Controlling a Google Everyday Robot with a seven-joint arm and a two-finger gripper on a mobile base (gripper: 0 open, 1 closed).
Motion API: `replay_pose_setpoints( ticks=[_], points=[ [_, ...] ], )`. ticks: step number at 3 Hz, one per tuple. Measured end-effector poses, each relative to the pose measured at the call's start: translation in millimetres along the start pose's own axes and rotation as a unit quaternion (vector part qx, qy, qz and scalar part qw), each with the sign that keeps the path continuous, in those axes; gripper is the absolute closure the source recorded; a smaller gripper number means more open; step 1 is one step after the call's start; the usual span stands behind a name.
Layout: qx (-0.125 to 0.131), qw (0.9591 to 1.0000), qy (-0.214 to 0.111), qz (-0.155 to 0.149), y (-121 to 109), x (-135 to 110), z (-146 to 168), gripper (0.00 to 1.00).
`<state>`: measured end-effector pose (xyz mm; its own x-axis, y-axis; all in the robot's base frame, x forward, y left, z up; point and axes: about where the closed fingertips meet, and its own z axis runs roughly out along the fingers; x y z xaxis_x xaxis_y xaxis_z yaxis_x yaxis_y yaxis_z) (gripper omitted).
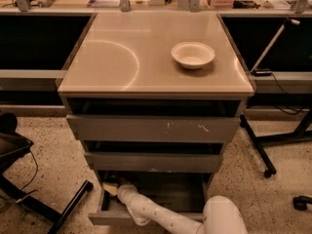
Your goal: Pick water bottle from bottom drawer and place on counter
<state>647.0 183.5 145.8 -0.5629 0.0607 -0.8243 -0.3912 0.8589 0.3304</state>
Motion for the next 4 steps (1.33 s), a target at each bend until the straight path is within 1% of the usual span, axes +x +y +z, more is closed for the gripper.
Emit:
replay_pose_setpoints(
  ticks=[1,3,4],
  points=[
    [0.000,1.0000,0.000,0.000,0,0,0,1.00],
    [0.000,1.0000,0.000,0.000,8,-14,-8,1.00],
    [0.000,1.0000,0.000,0.000,8,-14,-8,1.00]
  ],
)
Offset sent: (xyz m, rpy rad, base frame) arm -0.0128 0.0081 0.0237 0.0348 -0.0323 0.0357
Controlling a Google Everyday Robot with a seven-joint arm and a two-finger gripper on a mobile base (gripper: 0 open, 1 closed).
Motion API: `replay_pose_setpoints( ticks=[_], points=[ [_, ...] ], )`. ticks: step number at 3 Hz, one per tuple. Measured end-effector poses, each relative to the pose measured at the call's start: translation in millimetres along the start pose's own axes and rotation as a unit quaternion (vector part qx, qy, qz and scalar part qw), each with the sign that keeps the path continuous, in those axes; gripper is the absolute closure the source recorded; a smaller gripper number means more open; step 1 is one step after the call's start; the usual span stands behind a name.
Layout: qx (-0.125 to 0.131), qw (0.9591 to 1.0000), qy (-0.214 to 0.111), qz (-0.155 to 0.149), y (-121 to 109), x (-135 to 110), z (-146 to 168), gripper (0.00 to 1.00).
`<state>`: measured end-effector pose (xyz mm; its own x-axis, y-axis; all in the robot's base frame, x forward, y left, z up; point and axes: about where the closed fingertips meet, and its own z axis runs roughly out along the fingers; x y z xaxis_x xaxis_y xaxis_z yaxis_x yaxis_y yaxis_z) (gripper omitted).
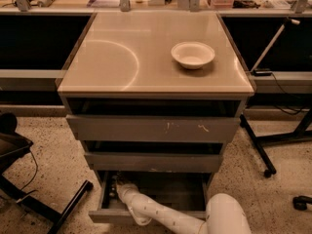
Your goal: Pick water bottle from bottom drawer and place on counter
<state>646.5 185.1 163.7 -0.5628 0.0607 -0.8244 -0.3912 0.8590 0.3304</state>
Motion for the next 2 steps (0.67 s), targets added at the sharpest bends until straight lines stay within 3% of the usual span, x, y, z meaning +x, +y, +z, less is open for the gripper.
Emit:
replay_pose_setpoints(
  ticks=[2],
  points=[
    [0.000,1.0000,0.000,0.000,0.0,0.0,0.0,0.58]
  ],
)
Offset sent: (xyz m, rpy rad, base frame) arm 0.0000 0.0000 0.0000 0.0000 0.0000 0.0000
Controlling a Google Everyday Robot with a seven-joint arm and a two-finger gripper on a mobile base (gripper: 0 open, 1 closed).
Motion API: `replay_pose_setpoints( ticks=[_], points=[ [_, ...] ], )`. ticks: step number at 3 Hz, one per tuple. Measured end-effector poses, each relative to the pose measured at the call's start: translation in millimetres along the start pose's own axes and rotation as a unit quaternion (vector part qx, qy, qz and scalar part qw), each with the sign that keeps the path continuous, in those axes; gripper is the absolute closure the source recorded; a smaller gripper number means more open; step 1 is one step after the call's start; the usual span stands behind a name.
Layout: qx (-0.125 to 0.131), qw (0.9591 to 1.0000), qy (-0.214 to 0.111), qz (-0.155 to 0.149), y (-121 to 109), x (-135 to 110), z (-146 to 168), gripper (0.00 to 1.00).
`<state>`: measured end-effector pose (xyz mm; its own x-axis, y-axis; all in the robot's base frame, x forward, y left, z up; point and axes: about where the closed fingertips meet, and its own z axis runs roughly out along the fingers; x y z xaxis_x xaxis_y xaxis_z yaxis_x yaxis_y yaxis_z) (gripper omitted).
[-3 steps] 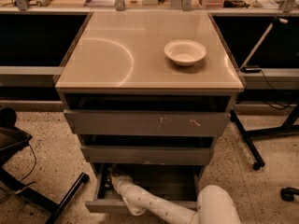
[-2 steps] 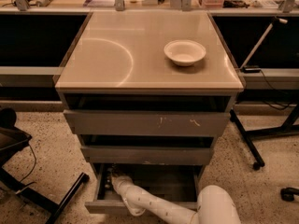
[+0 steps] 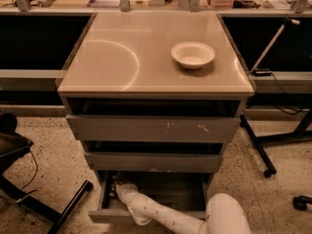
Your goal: Pick water bottle from bottom drawer and place on counter
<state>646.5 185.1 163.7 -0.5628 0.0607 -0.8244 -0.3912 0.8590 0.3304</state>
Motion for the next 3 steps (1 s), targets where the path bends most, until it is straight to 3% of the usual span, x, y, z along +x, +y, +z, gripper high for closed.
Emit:
replay_pose_setpoints(
  ticks=[2,3],
  points=[
    [0.000,1.0000,0.000,0.000,0.0,0.0,0.0,0.12],
    [0.000,1.0000,0.000,0.000,0.0,0.0,0.0,0.00]
  ],
)
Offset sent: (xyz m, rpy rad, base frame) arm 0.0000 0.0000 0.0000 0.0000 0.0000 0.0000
